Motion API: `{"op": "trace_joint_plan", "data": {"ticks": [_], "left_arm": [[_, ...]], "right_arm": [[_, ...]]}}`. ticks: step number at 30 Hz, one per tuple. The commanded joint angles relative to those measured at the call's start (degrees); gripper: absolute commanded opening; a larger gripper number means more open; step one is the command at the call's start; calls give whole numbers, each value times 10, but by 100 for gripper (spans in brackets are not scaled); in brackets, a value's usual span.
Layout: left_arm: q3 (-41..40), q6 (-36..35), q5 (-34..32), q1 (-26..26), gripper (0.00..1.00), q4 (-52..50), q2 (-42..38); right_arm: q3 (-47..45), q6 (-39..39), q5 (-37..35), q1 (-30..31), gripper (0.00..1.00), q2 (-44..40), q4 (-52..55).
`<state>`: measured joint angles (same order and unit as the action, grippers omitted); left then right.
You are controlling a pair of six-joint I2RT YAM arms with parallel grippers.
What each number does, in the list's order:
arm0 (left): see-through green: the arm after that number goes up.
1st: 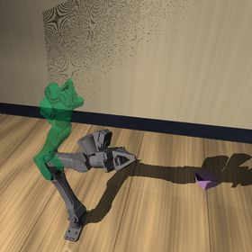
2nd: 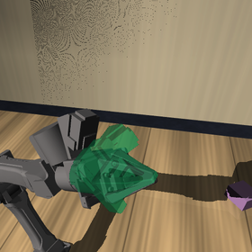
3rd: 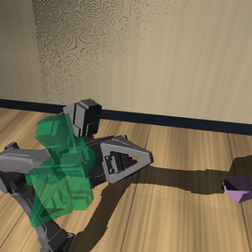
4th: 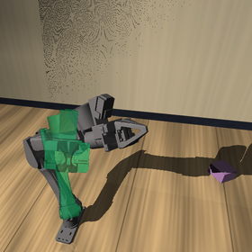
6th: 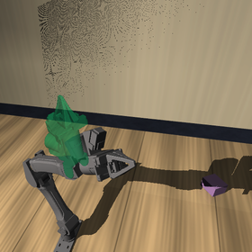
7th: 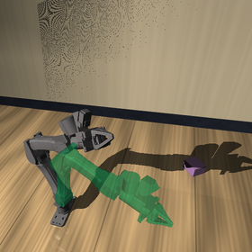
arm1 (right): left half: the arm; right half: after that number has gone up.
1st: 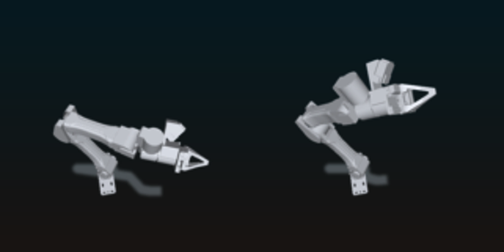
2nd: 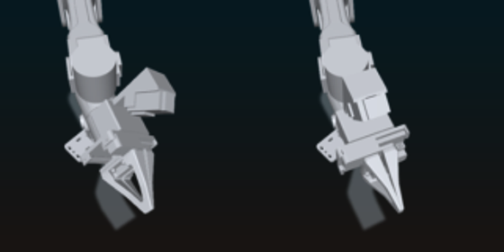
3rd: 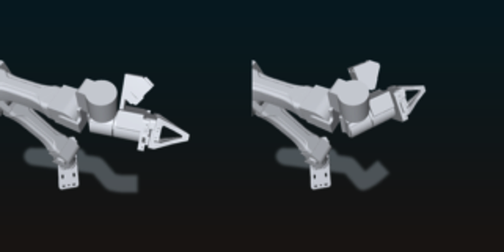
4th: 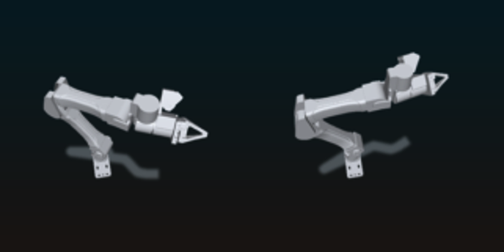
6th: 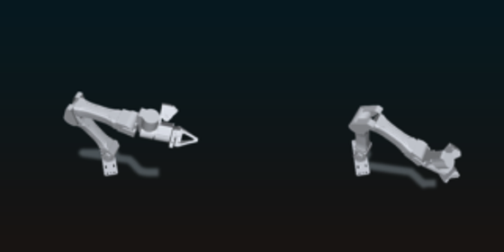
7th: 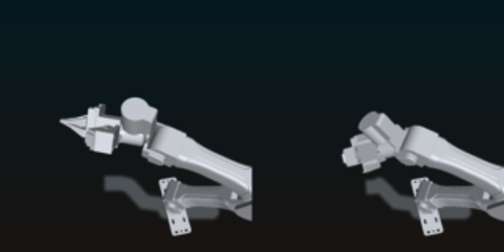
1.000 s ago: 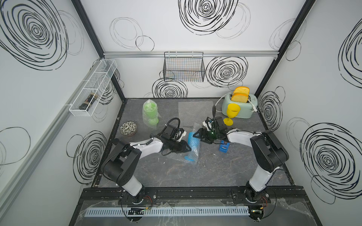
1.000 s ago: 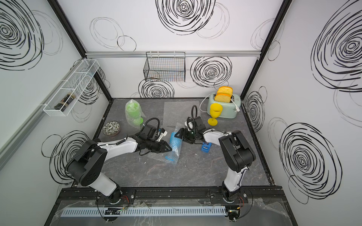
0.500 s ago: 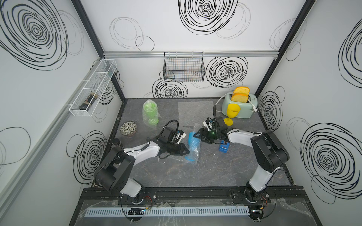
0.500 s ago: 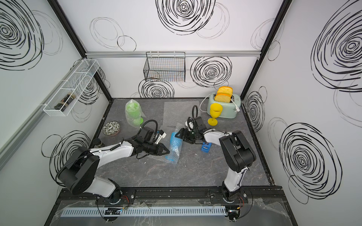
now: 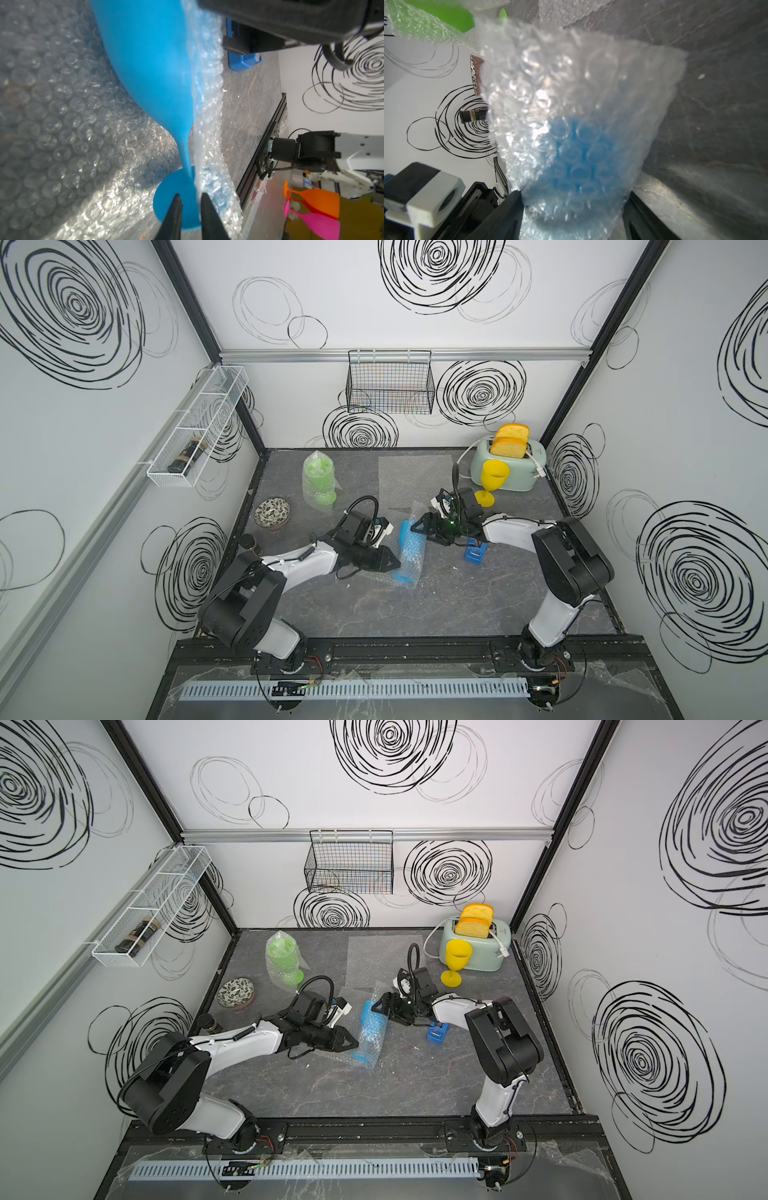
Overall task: Wrap wine glasses in bubble wrap
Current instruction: Wrap the wine glass in bubble wrap.
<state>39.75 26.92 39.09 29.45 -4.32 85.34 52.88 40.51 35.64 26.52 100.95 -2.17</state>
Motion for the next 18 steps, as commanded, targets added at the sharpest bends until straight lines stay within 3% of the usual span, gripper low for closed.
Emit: {"op": "trace_joint_plan", "data": {"ticks": [1,4,9,18], "left_arm": [[10,-21,-33,-21,39,-22,-29],[34,-48,-66,-68,50,-42,-34],[63,-75,-162,-143,55,-37,7],[114,-90,-133,-165,59,-59,142]], "right_arm": [[-2,-13,-33,-4,76,5,36],[3,-14,-26,-4,76,11,42],[2,-16,-33,-2,76,10,39],[7,-17,-29,1,76,12,44]]}}
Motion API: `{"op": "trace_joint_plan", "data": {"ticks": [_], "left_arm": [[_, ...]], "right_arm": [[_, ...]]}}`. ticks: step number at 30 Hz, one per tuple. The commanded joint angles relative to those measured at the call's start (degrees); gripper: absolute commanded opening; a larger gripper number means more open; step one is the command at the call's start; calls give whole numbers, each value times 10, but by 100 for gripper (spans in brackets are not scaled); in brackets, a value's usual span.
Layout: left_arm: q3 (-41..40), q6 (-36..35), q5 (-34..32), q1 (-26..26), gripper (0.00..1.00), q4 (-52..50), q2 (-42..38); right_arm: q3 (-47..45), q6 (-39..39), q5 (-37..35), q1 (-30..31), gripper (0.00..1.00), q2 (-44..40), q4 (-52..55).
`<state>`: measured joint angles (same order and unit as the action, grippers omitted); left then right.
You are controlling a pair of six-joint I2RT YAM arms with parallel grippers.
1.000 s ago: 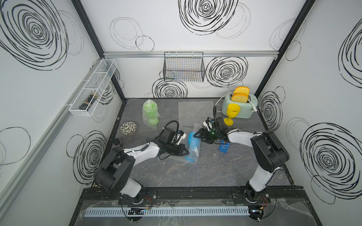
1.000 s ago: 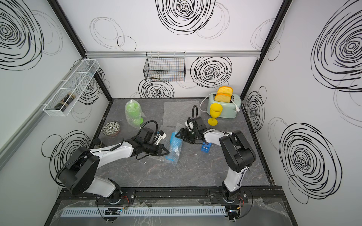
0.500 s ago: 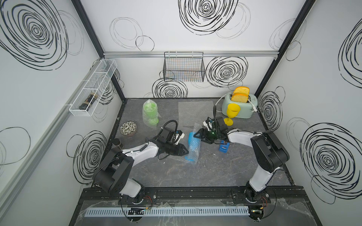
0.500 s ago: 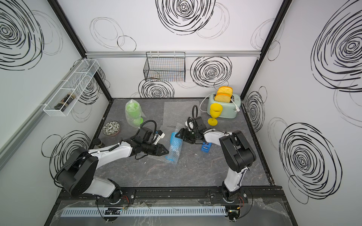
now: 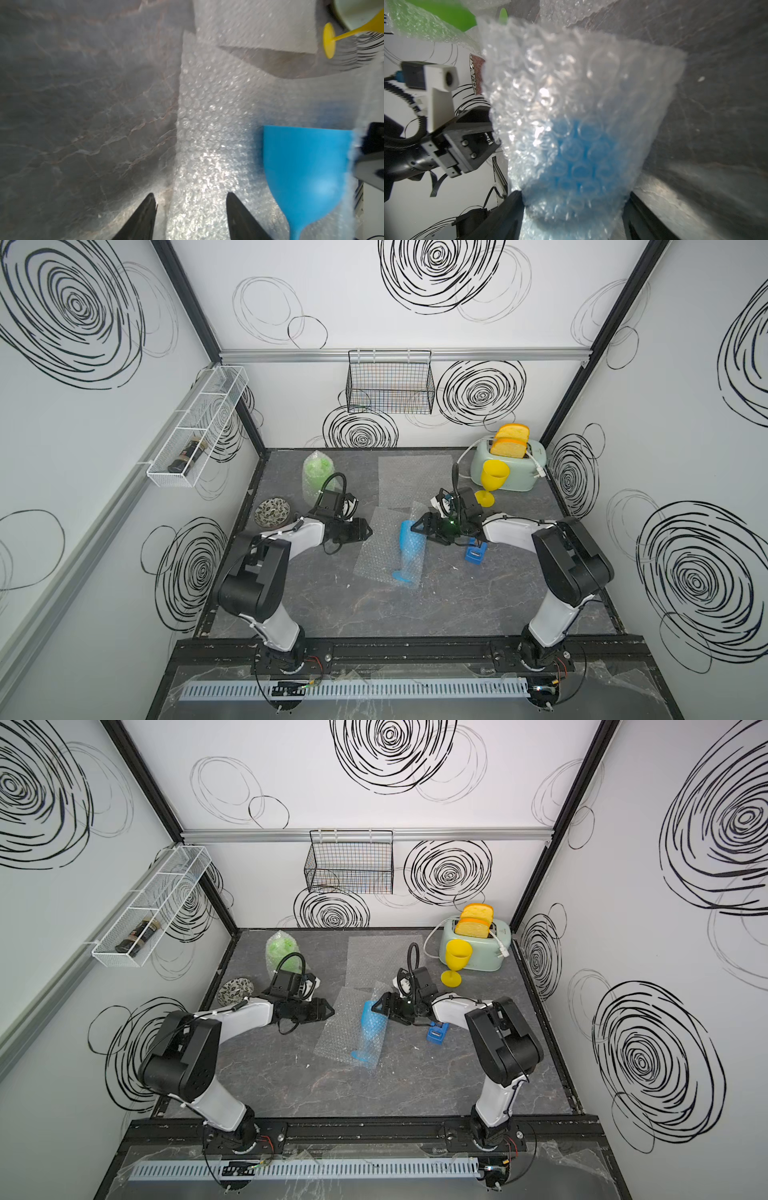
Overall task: Wrap wine glasses in bubble wrap
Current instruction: Wrap the wine glass in bubble wrap.
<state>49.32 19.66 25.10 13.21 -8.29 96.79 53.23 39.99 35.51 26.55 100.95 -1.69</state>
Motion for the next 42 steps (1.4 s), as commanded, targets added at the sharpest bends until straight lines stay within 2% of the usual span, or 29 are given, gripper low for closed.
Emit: {"op": "trace_joint_plan", "data": {"ticks": [1,5,7,12,17,19,24,31,36,42], "left_arm": [[22,-17,16,-3,59,-18,35],[32,-14,46,0,58,-9,69],[43,-9,61,-2,53,-21,85],[42,3,75,-12,26,-18,90],[45,-3,66,-13,5,-23,69],[46,-1,70,-11,0,-24,65],[48,13,89,-3,0,-23,19],[44,46,134,44,0,8,-34],[58,41,149,90,0,-1,-39],[64,46,152,115,0,1,-35]], "right_arm": [[3,-13,-29,1,76,10,40],[-7,-12,-29,0,75,6,30],[-5,-13,-24,0,75,10,34],[-8,-14,-24,1,74,7,29],[-10,-14,-27,2,74,6,29],[-13,-11,-26,2,74,9,25],[-10,-11,-31,7,73,8,29],[-23,15,-40,18,72,8,13],[-21,23,-47,33,72,13,14],[-27,27,-56,38,72,10,9]]}}
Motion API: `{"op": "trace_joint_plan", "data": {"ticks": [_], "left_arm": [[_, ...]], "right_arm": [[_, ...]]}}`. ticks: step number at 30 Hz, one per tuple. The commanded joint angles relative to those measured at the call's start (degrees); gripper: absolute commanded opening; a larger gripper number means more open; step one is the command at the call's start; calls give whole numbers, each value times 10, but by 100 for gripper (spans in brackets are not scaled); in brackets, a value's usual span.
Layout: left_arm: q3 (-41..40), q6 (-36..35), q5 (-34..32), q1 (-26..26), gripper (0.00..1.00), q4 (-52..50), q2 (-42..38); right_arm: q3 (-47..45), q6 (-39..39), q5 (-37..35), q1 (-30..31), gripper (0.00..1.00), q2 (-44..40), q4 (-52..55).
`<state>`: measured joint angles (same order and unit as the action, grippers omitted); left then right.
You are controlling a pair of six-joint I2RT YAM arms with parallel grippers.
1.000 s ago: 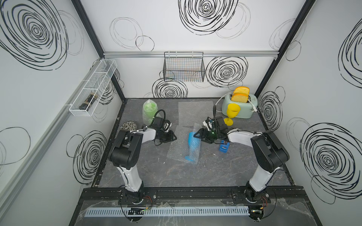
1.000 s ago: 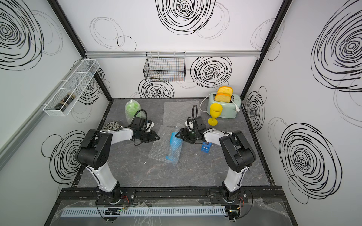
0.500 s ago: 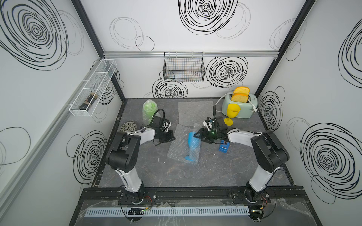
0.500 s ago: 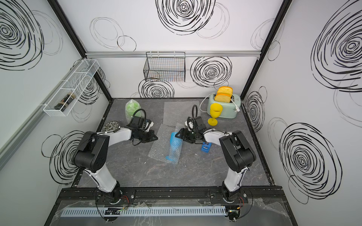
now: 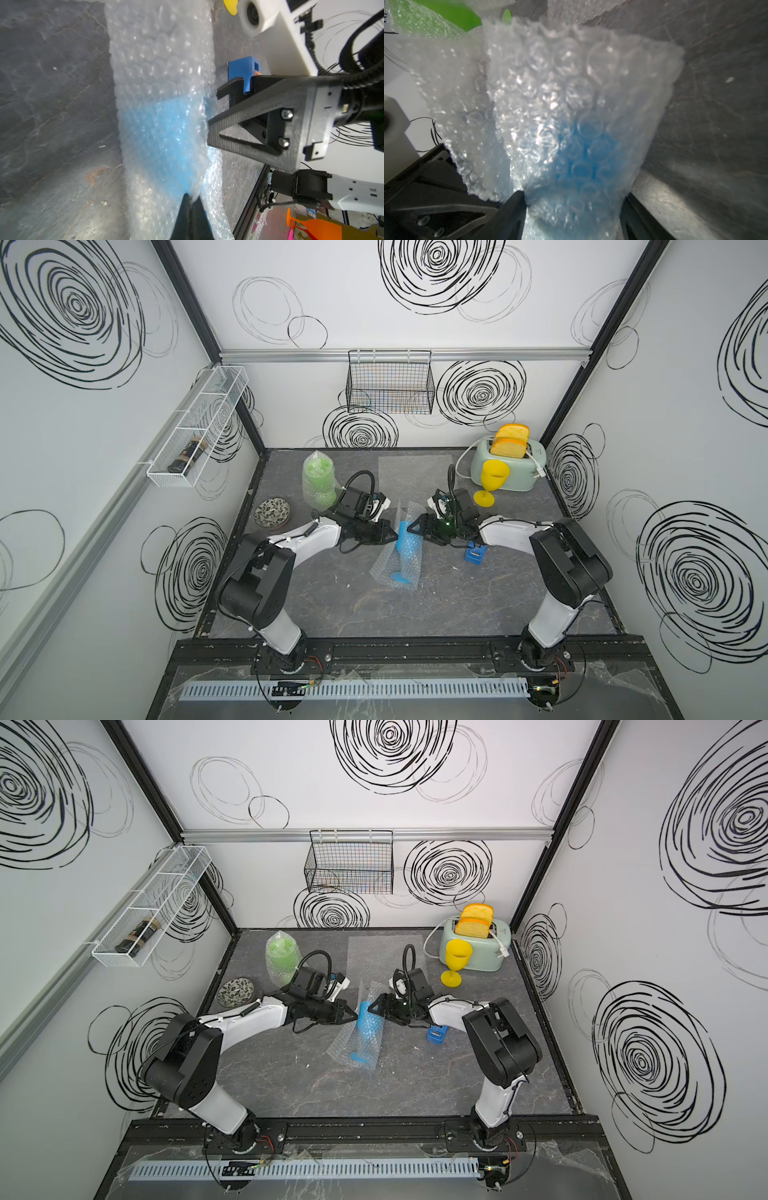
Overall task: Wrap wine glasses in bubble wrap
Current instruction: Wrap the wine glass in bubble wrap.
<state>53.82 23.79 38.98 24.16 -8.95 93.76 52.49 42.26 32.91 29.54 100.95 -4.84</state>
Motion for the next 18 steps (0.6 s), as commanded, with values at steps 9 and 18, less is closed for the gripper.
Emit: {"op": "trace_joint_plan", "data": {"ticks": [9,18], "left_arm": [[34,19,26,20,0,10,-5],[45,19,23,36,0,9,17]], "right_arm": [[-10,5,-40,23,72,17,48],[-9,4,-51,32,72,21,49]]}}
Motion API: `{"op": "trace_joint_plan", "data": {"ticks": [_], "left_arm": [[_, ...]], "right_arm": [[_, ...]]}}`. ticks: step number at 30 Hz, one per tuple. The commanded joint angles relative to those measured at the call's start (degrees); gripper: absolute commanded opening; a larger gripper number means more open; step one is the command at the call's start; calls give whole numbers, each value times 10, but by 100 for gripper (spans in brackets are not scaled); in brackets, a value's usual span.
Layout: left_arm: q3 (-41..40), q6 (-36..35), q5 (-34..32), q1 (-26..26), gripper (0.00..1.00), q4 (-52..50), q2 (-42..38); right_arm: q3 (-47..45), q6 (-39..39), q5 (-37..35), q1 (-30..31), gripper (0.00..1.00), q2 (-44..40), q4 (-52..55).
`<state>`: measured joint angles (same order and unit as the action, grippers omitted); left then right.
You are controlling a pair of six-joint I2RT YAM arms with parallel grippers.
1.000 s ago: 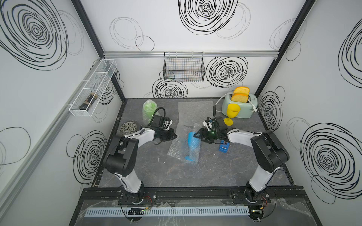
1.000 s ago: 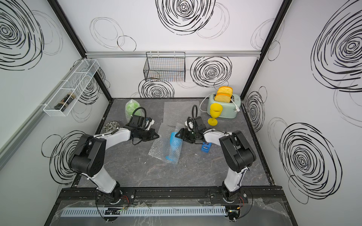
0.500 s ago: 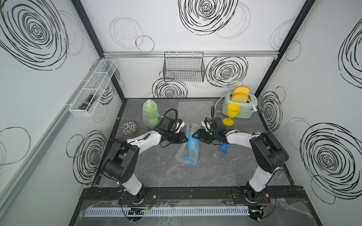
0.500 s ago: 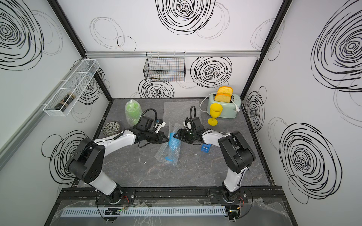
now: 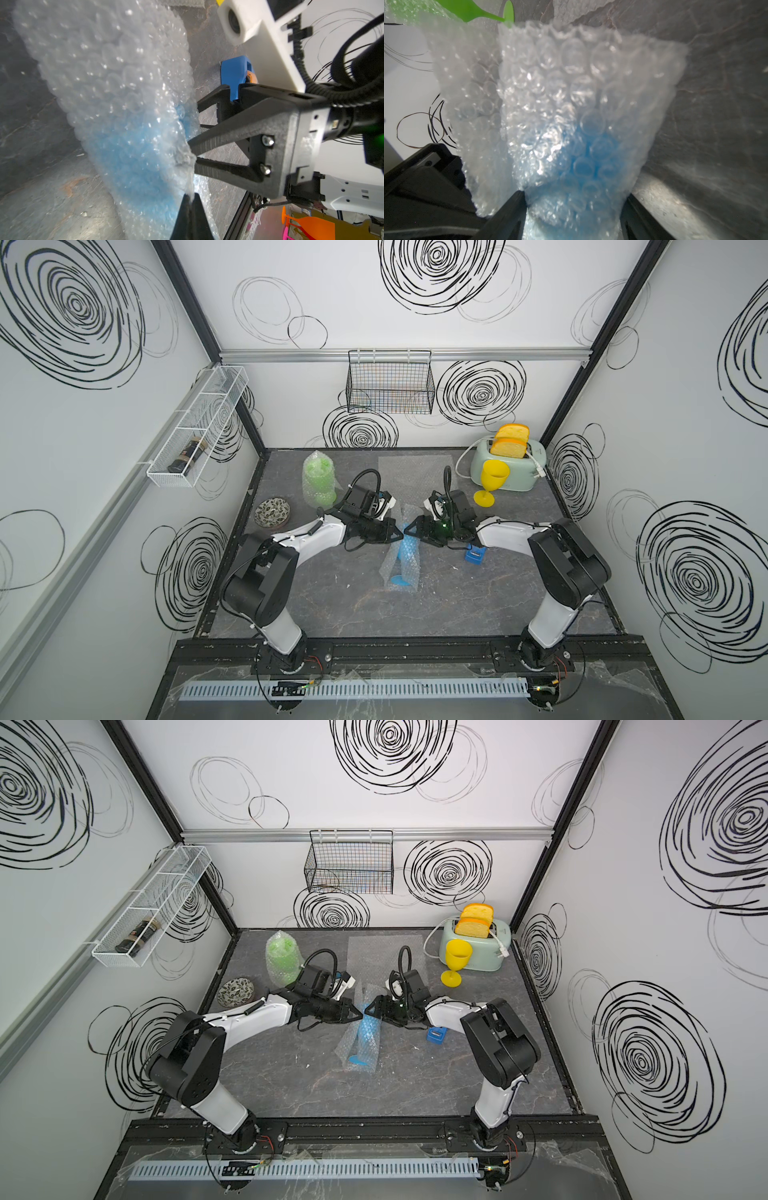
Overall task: Wrap wine glasses in bubble wrap
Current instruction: Wrap the wine glass in bubble wrap.
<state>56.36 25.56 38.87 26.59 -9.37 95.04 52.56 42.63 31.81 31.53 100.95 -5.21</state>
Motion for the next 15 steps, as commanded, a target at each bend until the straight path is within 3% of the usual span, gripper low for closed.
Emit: {"op": "trace_joint_plan", "data": {"ticks": [1,11,15], "left_arm": [[19,1,24,15,0,14,7],[29,-26,11,36,2,-4,32],[22,-31,-4,37,11,-2,51]], "right_arm": [[-11,1,-40,14,72,23,51],[-5,-2,-32,15,72,29,59],[-13,-2,-37,15,72,11,57]]}}
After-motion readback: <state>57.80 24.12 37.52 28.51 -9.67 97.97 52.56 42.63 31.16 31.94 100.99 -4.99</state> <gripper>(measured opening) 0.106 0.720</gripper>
